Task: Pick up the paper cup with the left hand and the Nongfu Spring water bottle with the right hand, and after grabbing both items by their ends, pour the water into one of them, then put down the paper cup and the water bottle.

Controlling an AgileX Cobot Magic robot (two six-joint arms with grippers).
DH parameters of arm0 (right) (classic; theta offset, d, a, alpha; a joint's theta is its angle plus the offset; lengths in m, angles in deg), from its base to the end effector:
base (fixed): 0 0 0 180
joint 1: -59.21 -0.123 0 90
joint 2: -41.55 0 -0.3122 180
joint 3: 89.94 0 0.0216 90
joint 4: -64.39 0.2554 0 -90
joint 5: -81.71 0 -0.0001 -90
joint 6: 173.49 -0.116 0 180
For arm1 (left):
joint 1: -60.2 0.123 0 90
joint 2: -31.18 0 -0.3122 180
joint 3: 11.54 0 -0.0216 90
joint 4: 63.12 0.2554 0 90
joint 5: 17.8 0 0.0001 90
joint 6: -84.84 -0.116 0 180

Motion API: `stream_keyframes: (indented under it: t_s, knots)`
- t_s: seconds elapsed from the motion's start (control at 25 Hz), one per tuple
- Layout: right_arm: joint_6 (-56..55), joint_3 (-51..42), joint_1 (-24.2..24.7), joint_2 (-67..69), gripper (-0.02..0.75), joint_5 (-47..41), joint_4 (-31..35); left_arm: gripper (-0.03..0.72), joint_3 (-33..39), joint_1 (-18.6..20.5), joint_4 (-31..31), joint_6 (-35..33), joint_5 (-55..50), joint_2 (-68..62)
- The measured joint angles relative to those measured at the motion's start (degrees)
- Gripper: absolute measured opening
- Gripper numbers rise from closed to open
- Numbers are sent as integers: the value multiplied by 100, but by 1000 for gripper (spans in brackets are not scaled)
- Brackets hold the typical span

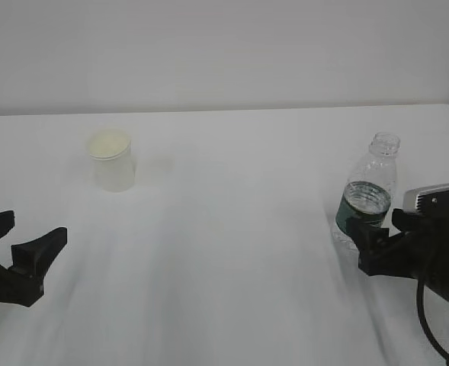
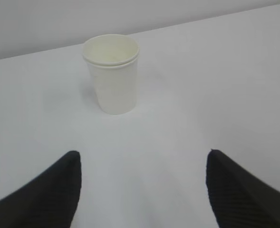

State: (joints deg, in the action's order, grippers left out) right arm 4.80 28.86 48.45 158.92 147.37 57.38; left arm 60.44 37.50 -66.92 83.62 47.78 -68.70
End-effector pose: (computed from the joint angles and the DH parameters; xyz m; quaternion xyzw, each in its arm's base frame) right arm 0.2702 0.0645 0.1002 -0.1173 0.8252 0.0922 0.5448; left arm 0.2077 -0.0793 0.1482 0.1373 0.7883 -0.0961 0.5920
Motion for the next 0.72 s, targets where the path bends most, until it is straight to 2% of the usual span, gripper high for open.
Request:
stream_keyframes:
  t_s: [0.72]
  knots:
    - [0, 778, 0, 670, 588, 0, 0, 591, 0, 0, 0, 0, 0, 0]
